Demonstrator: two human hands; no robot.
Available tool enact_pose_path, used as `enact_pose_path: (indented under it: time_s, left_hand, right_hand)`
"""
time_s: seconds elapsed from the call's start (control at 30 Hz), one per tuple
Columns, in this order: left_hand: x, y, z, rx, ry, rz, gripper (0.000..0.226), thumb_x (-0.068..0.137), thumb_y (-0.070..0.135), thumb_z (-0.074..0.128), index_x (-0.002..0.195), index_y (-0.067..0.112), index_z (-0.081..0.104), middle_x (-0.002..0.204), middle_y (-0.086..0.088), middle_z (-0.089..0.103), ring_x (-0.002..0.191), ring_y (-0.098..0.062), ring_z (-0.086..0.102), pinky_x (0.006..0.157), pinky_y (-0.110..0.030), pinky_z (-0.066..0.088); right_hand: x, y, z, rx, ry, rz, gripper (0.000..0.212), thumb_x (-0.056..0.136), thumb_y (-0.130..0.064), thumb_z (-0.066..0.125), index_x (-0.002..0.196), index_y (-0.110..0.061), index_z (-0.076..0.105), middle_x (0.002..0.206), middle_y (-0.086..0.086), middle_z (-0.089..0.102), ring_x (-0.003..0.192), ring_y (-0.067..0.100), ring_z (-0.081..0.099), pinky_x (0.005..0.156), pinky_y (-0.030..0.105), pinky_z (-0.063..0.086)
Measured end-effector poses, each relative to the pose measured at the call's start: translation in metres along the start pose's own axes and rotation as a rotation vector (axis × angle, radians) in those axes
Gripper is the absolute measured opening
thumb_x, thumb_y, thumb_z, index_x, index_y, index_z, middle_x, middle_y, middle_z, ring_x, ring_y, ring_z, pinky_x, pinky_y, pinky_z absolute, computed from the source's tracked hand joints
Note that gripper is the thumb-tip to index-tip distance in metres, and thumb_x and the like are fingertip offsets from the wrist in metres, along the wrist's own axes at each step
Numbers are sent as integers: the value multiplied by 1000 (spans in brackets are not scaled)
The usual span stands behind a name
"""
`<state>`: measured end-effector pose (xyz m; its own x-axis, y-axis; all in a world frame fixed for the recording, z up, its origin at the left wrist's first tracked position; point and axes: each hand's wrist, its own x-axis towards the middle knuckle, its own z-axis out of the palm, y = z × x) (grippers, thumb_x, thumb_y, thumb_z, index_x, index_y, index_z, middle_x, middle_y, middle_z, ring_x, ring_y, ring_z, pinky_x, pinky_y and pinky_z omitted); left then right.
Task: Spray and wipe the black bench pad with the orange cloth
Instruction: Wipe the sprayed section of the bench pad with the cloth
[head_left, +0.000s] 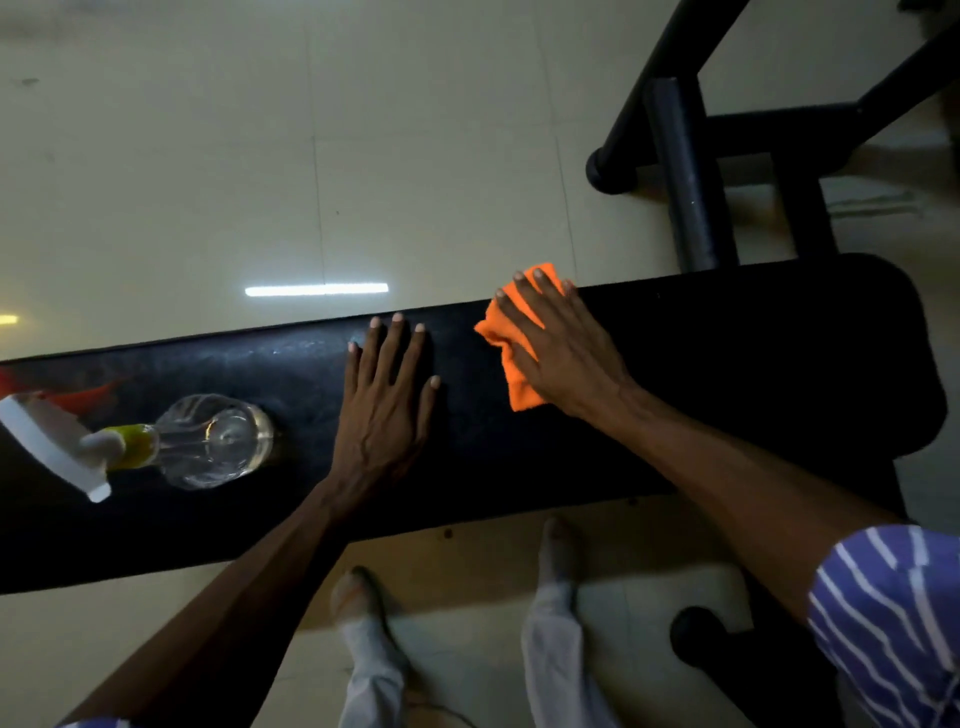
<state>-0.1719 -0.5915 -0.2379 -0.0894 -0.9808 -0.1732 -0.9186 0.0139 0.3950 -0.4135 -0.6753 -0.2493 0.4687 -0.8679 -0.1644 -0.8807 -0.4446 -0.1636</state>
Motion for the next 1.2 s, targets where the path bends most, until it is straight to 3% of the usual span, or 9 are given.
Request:
enact_pose_path:
  time_s: [0.2,0.33,0.47,0.53,0.6,0.77,0.97,1.07,1.2]
  left_hand:
    - [6,29,1,12,-14,-60,65,106,42,30,164,13,25,174,-11,13,162,-31,1,132,-52,1]
    - [9,54,5,3,5,-102,64,105,40,33,161,11,31,172,-14,18,162,-33,8,131,-53,7]
    - [11,69,6,-16,23,-104,67,103,44,27,159,9,36,170,-16,23,161,-35,12,131,-54,9]
    - [11,74,5,-29,25,-109,68,103,45,26,160,10,33,171,-14,23,161,-33,10,131,-52,7]
    - [11,76,5,-42,27,-128,65,104,42,31,161,10,32,171,-13,22,162,-31,9,132,-50,5]
    - [16,78,6,-36,-14,-98,65,105,43,29,163,12,27,172,-11,18,162,-29,4,132,-50,3]
    - [34,81,12,-54,-26,-25,61,109,40,32,163,12,28,173,-11,17,162,-29,5,132,-50,5]
    - [44,82,16,-52,-21,7,57,110,35,41,161,11,32,172,-13,21,161,-32,9,132,-52,8]
    - [52,81,20,-64,-21,32,56,109,35,42,158,9,37,169,-16,26,160,-36,15,131,-53,12]
  right_hand:
    - [4,65,-22,43,-3,494,57,109,-33,40,159,-6,40,168,24,32,161,41,20,134,53,4]
    - [6,4,-19,111,-2,97,53,104,-33,44,152,-13,50,157,14,51,154,35,37,132,58,7]
    - [-3,-14,-31,556,-15,139,44,108,-30,46,147,-12,57,153,12,57,152,28,43,128,44,22]
    - [-11,-5,-52,960,-46,354,42,104,-41,42,110,-9,69,103,10,70,105,25,68,94,30,46]
    - [-21,11,-72,1273,7,537,56,94,-50,42,87,0,64,77,10,57,67,18,54,63,28,43]
    - [-39,51,-106,1609,235,719,45,95,-51,51,89,-14,77,93,14,73,87,28,67,84,44,50]
    - [-47,77,-116,1124,376,442,41,97,-63,44,111,-39,73,84,-11,71,65,13,66,58,28,55]
    - [-38,66,-79,716,57,287,55,108,-53,42,156,-27,48,161,4,51,151,24,46,124,49,38]
    - [-33,47,-29,361,-100,284,59,109,-50,42,162,-23,40,177,6,18,166,25,9,134,50,4]
